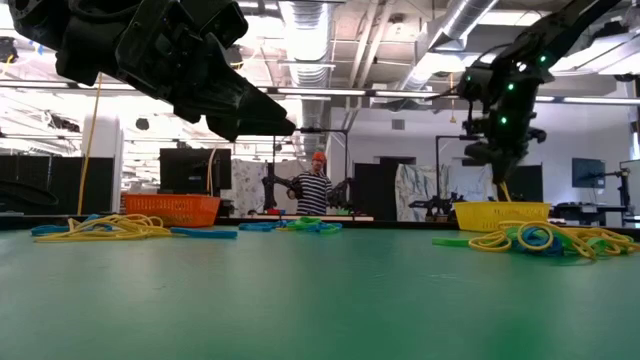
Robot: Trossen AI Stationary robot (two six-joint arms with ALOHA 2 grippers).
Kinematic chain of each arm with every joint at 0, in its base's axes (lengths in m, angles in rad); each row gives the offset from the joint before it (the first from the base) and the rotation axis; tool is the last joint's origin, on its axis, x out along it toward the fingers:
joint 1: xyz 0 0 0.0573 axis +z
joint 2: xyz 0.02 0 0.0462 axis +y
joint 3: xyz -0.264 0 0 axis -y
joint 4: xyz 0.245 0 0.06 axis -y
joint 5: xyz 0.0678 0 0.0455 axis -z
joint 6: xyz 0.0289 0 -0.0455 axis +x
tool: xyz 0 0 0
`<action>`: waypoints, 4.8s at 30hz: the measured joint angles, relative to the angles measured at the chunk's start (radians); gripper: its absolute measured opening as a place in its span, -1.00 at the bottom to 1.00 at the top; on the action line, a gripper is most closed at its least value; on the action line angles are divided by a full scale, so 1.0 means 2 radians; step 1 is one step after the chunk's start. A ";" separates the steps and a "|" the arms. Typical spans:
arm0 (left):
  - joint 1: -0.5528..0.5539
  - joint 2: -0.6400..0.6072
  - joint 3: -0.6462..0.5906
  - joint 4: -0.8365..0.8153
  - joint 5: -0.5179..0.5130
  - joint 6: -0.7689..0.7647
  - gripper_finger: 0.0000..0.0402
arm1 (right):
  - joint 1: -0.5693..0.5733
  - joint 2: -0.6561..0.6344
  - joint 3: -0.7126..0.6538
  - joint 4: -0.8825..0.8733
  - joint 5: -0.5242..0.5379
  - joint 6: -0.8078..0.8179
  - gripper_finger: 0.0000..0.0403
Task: Sort rubber bands into baskets
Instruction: Put the yellow rubber band into the yellow bin
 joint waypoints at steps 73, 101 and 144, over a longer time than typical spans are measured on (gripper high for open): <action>0.000 0.000 0.000 -0.013 -0.009 0.003 -0.04 | 0.462 -0.058 0.000 0.025 -0.049 0.128 -0.07; 0.007 -0.097 0.000 -0.253 -0.141 -0.121 -0.04 | 0.573 0.145 0.000 0.314 -0.049 0.033 -0.07; 0.185 -0.092 0.000 -0.541 -0.061 -0.184 -0.89 | 0.569 0.169 0.000 0.341 -0.051 0.021 -0.07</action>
